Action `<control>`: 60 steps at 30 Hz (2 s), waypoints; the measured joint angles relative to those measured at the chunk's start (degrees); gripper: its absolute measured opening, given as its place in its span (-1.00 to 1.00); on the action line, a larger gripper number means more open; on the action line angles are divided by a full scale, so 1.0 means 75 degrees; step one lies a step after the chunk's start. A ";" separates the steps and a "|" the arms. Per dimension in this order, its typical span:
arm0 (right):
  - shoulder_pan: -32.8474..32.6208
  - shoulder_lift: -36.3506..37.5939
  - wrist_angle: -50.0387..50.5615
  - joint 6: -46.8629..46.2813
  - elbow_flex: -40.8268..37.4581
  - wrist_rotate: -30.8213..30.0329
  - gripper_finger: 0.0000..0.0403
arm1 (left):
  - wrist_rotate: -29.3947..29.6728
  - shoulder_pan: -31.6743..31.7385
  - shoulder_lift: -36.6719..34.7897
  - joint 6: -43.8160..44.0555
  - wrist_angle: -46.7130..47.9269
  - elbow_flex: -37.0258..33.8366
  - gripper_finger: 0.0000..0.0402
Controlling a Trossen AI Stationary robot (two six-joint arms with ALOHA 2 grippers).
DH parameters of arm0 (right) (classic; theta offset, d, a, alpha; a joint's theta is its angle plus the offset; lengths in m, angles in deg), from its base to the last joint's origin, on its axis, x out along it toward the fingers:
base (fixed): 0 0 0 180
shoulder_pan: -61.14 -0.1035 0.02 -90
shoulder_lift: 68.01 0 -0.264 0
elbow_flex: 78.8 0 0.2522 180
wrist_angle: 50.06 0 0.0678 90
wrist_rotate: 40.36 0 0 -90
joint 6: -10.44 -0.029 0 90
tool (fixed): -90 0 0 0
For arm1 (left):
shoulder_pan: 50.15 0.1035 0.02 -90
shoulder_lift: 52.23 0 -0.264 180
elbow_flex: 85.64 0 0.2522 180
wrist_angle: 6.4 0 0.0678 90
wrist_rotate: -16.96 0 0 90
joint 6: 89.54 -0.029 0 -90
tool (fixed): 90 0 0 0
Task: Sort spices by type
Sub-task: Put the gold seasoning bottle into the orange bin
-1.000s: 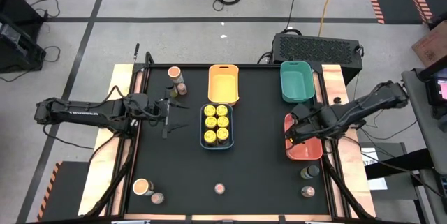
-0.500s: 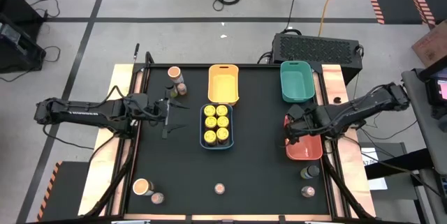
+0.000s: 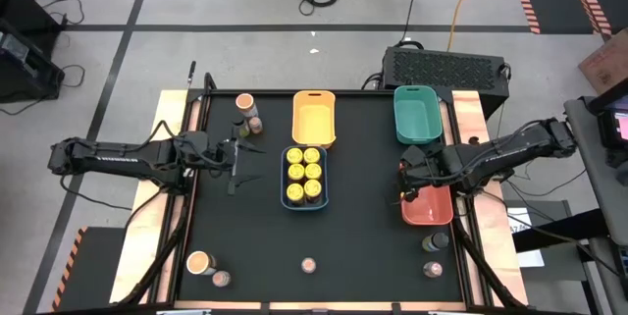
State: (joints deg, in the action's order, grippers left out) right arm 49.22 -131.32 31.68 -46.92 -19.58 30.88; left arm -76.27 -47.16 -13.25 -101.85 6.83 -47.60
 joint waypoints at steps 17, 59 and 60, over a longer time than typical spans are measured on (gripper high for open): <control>0.0000 0.0000 0.0103 0.0407 0.0001 -0.0368 0.60 | -0.0002 0.0001 0.0002 0.0000 0.0000 0.0000 0.60; -0.1026 -0.4981 -0.4772 0.5572 0.5249 0.0850 0.56 | 0.1273 0.0006 -0.0097 0.1542 0.0894 0.0588 0.60; -0.1028 -0.5002 -0.4679 0.5613 0.5249 0.0769 0.56 | 0.2064 0.0045 -0.0112 0.1661 0.1419 0.0882 0.60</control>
State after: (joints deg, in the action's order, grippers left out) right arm 41.51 -168.83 -3.41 -4.82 19.78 36.64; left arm -60.79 -46.83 -14.09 -89.40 17.47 -40.99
